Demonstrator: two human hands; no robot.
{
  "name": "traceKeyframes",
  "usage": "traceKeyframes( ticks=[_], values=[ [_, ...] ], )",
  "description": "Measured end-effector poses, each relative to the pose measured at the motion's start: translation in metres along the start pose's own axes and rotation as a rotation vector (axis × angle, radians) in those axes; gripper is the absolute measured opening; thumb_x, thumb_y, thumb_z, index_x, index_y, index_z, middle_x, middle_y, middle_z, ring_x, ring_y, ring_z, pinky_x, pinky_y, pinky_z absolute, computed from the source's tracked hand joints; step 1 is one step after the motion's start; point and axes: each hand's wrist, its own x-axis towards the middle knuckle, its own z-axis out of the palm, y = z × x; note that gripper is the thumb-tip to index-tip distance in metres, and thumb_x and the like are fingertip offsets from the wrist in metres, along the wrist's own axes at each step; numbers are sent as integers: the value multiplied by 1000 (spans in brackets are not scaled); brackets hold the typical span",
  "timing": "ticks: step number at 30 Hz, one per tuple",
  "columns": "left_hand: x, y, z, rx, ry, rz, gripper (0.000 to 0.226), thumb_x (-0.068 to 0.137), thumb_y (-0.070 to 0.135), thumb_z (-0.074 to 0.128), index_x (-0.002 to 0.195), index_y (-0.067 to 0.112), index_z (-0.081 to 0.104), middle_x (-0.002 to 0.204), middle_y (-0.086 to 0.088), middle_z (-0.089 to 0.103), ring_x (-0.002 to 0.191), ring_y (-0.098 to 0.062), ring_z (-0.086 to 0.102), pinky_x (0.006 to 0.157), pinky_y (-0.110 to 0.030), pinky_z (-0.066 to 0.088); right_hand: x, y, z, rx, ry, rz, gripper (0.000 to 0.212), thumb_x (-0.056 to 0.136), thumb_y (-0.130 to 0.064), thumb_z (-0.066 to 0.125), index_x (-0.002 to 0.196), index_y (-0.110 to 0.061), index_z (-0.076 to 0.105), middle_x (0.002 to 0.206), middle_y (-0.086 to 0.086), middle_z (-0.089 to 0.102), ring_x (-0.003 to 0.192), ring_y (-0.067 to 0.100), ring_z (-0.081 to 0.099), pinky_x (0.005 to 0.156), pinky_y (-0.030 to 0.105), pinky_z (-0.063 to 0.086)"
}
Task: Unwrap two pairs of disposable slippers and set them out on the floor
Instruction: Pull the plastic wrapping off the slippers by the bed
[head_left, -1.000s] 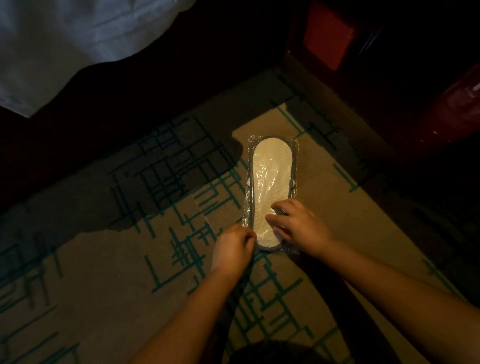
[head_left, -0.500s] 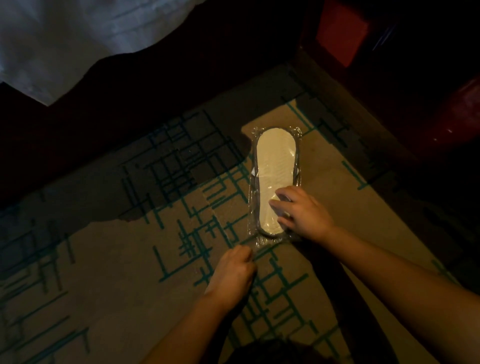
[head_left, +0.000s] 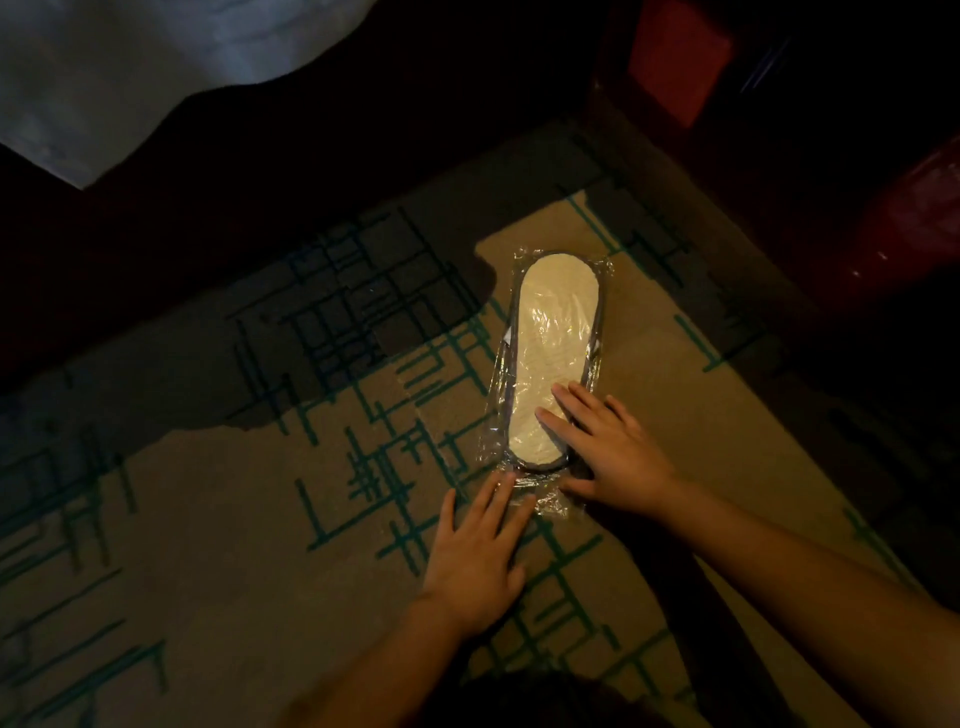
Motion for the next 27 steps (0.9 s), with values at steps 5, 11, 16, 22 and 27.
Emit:
traceKeyframes(
  ticks=[5, 11, 16, 22, 27],
  values=[
    [-13, -4, 4, -96, 59, -14, 64, 88, 49, 29, 144, 38, 0, 156, 7, -9, 144, -11, -12, 113, -50, -13, -5, -5, 2, 90, 18, -4, 93, 76, -60, 57, 144, -43, -3, 151, -14, -24, 139, 7, -24, 116, 43, -8],
    [4, 29, -34, -1373, 420, -676, 26, 91, 15, 51, 114, 15, 63, 105, 0, 70, 82, 2, 65, 73, -13, 52, 0, -25, -14, 769, 421, 488, 58, 86, -29, 59, 139, -30, 35, 148, 3, 32, 132, 22, 35, 104, 42, 39],
    [31, 48, -53, -2079, 242, -1006, 29, 90, 0, 51, 118, -1, 56, 116, -21, 64, 105, -26, 64, 89, -30, 51, 11, -27, -20, 1251, 362, 811, 51, 88, -20, 60, 135, -13, 41, 134, 11, 53, 114, 25, 54, 96, 39, 48],
    [45, 52, -58, -2177, 257, -1084, 33, 91, 3, 50, 123, 2, 53, 120, -22, 64, 107, -27, 63, 92, -32, 51, 20, -33, -21, 1259, 335, 864, 41, 82, -15, 66, 121, -9, 55, 113, 9, 63, 94, 23, 60, 74, 32, 51],
    [55, 45, -63, -2180, 324, -1102, 29, 89, 4, 54, 117, -1, 58, 118, -21, 63, 112, -28, 60, 100, -35, 49, 21, -35, -18, 1352, 308, 851, 21, 81, -15, 68, 100, -14, 59, 84, -1, 59, 72, 12, 54, 58, 23, 42]
  ],
)
